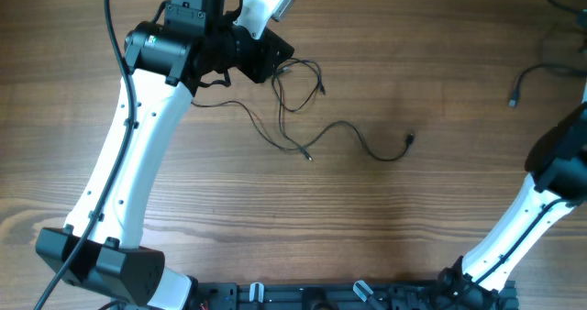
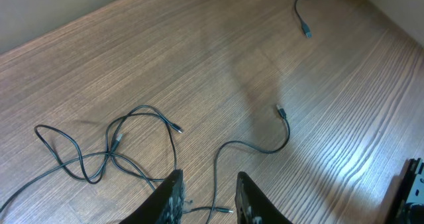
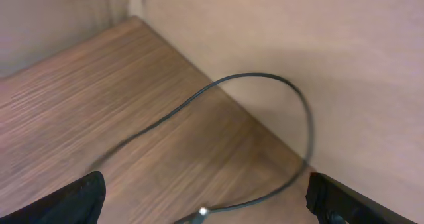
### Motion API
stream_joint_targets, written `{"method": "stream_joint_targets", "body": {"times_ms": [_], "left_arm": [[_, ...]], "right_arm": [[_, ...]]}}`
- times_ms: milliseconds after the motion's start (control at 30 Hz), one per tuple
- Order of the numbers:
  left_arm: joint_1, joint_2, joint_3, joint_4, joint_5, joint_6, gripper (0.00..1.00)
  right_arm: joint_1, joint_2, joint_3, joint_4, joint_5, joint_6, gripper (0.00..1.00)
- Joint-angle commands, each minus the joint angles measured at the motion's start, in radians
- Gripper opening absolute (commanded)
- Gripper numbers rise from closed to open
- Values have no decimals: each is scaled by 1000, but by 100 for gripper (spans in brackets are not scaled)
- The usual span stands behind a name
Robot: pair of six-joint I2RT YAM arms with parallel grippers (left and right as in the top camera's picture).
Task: Untangle cables
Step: 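Move the right gripper left onto the remaining cable pile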
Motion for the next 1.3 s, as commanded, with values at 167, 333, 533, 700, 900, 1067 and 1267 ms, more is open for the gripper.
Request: {"method": "stream_joint_targets", "body": {"times_ms": [167,333,533,700,900,1067,1267], "left_arm": [[-2,-24,1,3,-3,0,28],[-2,-24,1,3,-29,9,36],[-2,-24,1,3,-145,8,35],[-2,-24,1,2,-286,5,35],[33,-24,1,2,-369,5,36],[114,-24,1,3,-369,5,36],[246,-24,1,2,-364,-30,37]], "right_arm": [[127,-174,8,-81,-113,64,99],[198,-267,7,-268,-212,135,99],[283,-357,7,-590,-238,199,100],[332,-413,7,-782,-396,206,99],[393,-433,7,-933,-544,194,99],[497,-433,7,-970,-597,137,98],[661,-433,4,-953,-590,162,98]]}}
